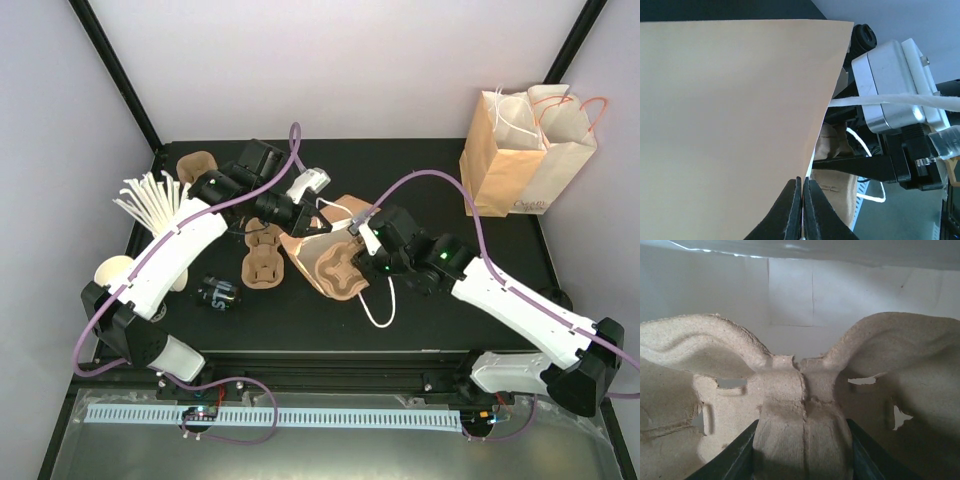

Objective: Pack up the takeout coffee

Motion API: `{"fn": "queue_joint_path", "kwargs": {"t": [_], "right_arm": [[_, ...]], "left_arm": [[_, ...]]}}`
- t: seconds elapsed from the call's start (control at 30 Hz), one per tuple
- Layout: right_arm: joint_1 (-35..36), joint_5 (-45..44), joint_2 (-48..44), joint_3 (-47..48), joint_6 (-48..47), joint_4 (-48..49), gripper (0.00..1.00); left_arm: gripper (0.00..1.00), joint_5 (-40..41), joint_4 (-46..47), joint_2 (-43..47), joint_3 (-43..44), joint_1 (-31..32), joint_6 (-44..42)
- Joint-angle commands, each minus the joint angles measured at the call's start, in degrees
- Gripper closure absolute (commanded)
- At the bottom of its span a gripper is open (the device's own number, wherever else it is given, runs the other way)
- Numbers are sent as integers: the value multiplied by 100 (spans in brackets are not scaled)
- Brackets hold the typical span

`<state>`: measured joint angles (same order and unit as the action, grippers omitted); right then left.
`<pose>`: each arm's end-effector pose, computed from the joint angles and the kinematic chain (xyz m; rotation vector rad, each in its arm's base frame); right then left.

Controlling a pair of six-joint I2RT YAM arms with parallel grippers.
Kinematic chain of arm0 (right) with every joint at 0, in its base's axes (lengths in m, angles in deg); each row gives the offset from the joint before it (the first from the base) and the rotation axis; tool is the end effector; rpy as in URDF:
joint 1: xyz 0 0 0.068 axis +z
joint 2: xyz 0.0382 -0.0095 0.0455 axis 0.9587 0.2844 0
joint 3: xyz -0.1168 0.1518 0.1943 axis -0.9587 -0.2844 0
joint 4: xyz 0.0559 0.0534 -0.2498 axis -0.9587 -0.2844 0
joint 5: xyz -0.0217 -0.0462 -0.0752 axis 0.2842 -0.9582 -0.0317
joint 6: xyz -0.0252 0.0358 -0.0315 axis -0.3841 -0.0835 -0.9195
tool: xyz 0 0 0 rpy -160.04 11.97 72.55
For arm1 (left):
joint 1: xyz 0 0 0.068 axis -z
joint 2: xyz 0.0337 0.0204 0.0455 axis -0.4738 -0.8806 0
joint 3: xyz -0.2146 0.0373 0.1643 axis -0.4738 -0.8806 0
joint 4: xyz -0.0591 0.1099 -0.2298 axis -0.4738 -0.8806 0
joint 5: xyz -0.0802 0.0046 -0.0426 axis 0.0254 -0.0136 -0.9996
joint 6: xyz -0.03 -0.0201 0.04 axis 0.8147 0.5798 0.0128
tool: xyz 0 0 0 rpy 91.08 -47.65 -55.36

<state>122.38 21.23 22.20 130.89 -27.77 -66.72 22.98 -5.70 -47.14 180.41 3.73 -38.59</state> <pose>0.1629 0.1850 0.3238 -0.8398 2.3365 0.4021 0.2441 -0.1801 0.3802 0.8924 2.3342 -1.1532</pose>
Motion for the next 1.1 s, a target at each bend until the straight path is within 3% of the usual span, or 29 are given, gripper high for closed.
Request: {"fn": "queue_joint_path", "kwargs": {"t": [0.0, 0.27, 0.47, 0.77, 1.07], "right_arm": [[48, -571, -116, -175, 70, 195, 60], [49, -669, -667, -496, 499, 1398, 61], [48, -680, -334, -489, 648, 1676, 65], [306, -1151, -704, -1568, 291, 2306, 68], [638, -1221, -322, -1809, 20, 2297, 68]], "left_arm": [[95, -167, 63, 3, 183, 8, 185], [96, -459, 458, 23, -115, 81, 469], [96, -600, 665, 71, -208, 178, 611], [96, -783, 2365, 337, -1118, 169, 2430], [96, -559, 2614, 248, -1216, 139, 2697]]}}
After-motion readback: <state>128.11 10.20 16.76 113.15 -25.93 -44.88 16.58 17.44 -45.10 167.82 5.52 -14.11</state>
